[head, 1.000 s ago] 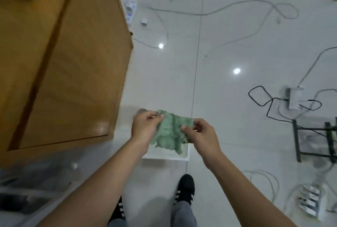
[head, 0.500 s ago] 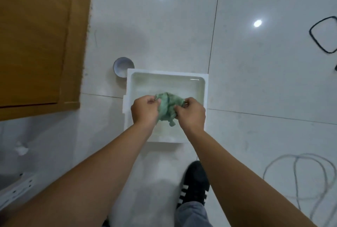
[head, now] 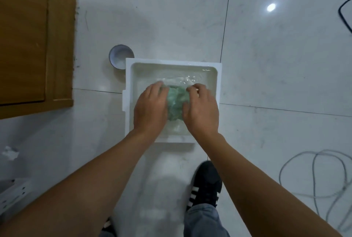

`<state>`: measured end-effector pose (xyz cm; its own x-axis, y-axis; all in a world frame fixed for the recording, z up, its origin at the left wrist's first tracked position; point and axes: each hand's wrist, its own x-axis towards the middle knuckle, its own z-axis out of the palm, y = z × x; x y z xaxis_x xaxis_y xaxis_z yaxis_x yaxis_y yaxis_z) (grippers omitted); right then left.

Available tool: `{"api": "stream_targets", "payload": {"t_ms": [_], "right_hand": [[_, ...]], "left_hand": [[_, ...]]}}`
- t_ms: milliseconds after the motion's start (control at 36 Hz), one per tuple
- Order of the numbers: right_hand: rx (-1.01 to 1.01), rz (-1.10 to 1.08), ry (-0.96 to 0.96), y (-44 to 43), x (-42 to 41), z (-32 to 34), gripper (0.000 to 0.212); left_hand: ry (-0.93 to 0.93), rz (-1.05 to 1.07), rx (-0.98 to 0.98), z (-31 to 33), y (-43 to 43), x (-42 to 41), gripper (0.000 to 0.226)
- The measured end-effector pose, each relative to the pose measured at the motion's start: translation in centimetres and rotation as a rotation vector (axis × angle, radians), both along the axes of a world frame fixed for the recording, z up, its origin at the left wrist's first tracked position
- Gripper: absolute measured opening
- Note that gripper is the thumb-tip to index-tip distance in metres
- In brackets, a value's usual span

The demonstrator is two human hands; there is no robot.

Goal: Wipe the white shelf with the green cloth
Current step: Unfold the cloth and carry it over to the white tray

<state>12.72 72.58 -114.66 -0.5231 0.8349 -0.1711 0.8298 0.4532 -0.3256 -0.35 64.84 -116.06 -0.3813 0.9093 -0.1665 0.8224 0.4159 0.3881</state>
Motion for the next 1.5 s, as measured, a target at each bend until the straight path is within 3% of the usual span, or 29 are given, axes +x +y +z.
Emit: {"api": "stream_targets", "payload": {"t_ms": [83, 194, 528, 917, 1056, 1222, 1361, 1500], "right_hand": [[0.012, 0.181, -0.019, -0.9, 0.8, -0.8, 0.031], [-0.017, 0.202, -0.047, -1.3, 1.1, -2.5, 0.032], [-0.002, 0.151, -0.097, 0.1, 0.2, -5.3, 0.023], [0.07, 0.201, -0.186, -0.7, 0.6, -6.6, 0.02], [0.101, 0.232, -0.237, -0.6, 0.6, -6.5, 0.023], [0.101, 0.218, -0.263, -0.6, 0.4, -5.9, 0.024], [0.028, 0.193, -0.242, -0.7, 0.5, -4.9, 0.025], [-0.122, 0.175, -0.202, -1.5, 0.5, -3.3, 0.032]], "left_hand": [[0.062, -0.155, 0.003, -0.9, -1.0, -0.6, 0.048], [0.084, -0.235, -0.039, -2.4, -1.0, -1.1, 0.049], [0.056, -0.24, -0.082, -4.7, -0.5, -1.3, 0.058], [0.105, -0.245, -0.059, -5.9, -1.0, -0.9, 0.044], [0.11, -0.265, -0.093, -5.9, -0.9, -1.1, 0.052], [0.102, -0.261, -0.137, -5.4, -0.9, -1.3, 0.045], [0.047, -0.258, -0.158, -4.7, -1.2, -1.6, 0.04], [-0.018, -0.256, -0.338, -2.6, -1.5, -1.4, 0.05]]}}
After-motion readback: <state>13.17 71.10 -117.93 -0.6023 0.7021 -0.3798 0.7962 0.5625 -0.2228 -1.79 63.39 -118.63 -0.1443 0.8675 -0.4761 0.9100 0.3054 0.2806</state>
